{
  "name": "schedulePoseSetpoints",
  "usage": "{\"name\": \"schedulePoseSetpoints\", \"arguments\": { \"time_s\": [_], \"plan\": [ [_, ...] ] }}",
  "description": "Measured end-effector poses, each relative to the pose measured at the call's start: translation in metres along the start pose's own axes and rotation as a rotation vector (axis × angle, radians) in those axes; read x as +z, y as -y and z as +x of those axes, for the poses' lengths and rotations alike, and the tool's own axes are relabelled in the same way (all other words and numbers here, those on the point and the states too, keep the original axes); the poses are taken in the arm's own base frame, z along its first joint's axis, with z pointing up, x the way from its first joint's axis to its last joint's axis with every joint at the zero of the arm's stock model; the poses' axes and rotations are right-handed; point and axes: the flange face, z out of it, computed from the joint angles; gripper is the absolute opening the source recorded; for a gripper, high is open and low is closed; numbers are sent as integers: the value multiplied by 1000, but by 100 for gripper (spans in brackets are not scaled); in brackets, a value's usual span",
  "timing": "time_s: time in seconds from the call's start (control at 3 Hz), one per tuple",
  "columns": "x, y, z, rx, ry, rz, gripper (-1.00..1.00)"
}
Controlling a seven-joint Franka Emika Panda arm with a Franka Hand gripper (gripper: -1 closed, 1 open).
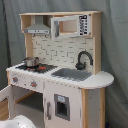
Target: Play with the kitchen
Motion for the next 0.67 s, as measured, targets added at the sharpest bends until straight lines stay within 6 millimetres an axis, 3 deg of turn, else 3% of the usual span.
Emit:
{"name": "schedulePoseSetpoints", "arguments": {
  "time_s": [0.67],
  "plan": [
    [-12,20,33,148,-42,-48,100]
  ]
}}
